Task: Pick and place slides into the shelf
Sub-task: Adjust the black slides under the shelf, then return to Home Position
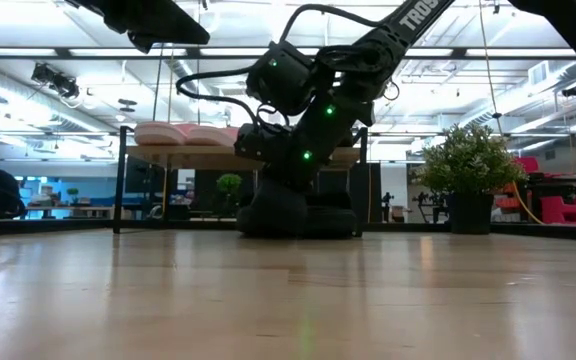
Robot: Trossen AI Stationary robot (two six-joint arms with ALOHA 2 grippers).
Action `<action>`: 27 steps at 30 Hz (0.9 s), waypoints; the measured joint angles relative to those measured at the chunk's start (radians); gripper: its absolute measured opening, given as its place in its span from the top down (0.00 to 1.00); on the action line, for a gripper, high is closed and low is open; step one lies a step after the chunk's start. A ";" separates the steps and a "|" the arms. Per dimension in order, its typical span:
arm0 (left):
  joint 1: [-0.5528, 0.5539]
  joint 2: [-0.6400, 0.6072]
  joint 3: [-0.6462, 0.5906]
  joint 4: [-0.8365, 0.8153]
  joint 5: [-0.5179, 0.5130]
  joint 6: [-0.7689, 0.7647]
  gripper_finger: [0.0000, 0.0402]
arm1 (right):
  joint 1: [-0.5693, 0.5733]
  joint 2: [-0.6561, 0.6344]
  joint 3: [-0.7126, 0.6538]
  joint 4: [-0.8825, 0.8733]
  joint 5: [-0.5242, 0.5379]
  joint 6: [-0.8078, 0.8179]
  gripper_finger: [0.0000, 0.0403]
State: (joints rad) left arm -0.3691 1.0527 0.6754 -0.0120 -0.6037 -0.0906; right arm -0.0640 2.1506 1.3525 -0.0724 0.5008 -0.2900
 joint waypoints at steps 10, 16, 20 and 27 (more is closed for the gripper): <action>0.000 0.000 0.000 0.000 0.000 -0.025 0.93 | 0.002 0.001 -0.001 -0.005 -0.010 0.038 0.58; 0.000 0.000 0.000 -0.001 0.000 -0.030 0.95 | 0.046 -0.049 -0.003 -0.019 0.019 0.053 0.55; 0.000 0.000 0.000 0.004 0.000 -0.030 0.96 | 0.081 -0.135 -0.003 -0.070 0.003 0.082 0.56; -0.042 -0.007 0.000 -0.009 0.000 -0.037 0.95 | 0.165 -0.347 -0.002 -0.285 -0.129 0.340 0.56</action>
State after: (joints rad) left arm -0.4113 1.0454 0.6754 -0.0213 -0.6033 -0.1273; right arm 0.1014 1.8040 1.3510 -0.3573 0.3721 0.0500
